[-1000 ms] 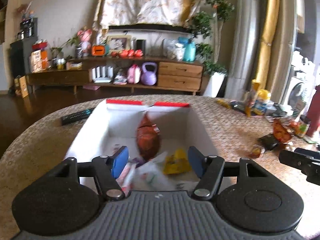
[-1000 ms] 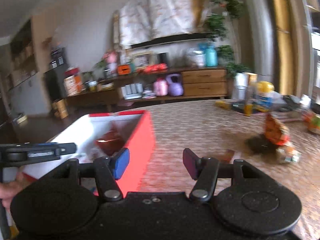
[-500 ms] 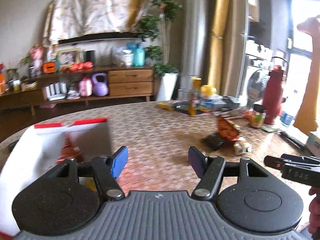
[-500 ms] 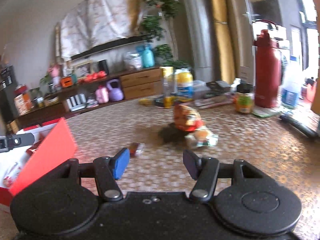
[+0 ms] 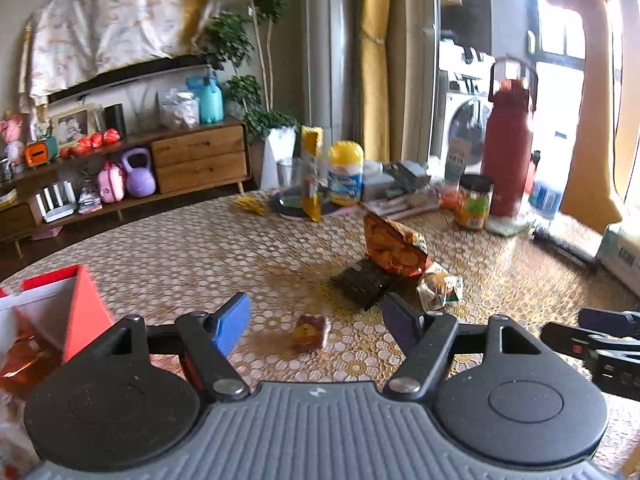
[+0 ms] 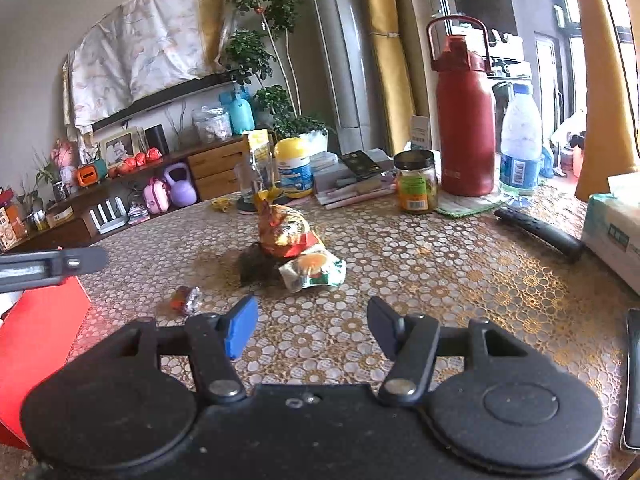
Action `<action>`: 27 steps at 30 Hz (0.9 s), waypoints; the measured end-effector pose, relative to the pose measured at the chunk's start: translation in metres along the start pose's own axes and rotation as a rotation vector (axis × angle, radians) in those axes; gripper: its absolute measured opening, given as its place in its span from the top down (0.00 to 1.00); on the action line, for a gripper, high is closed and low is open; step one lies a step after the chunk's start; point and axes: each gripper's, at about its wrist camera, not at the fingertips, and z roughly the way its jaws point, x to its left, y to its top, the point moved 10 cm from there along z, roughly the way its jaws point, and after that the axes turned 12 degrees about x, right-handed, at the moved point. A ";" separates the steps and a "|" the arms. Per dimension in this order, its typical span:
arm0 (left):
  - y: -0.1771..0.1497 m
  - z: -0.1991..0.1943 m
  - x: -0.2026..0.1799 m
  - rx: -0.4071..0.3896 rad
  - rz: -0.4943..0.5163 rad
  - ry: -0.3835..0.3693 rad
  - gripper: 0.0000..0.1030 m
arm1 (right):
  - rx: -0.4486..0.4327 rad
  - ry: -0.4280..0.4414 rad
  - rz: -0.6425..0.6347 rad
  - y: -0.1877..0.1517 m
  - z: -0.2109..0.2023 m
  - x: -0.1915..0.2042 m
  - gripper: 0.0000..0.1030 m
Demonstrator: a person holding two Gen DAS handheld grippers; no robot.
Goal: Organize snacks
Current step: 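Move both open grippers back toward the remaining snacks on the table, then grasp the brown square cake with the left gripper while the right grasps the round green-wrapped cake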
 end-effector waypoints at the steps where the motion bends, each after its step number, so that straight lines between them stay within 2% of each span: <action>1: 0.001 0.009 -0.002 0.009 0.008 0.004 0.29 | 0.000 0.001 -0.001 0.000 0.001 -0.002 0.42; 8: -0.006 0.064 0.003 0.100 0.003 0.028 0.29 | 0.022 0.008 -0.020 0.003 0.017 -0.008 0.41; 16: -0.015 0.100 0.015 0.164 -0.009 0.046 0.29 | 0.046 0.022 -0.065 0.028 0.055 0.001 0.40; 27: -0.016 0.115 0.015 0.167 -0.001 0.040 0.29 | 0.136 -0.023 -0.159 0.050 0.122 0.007 0.40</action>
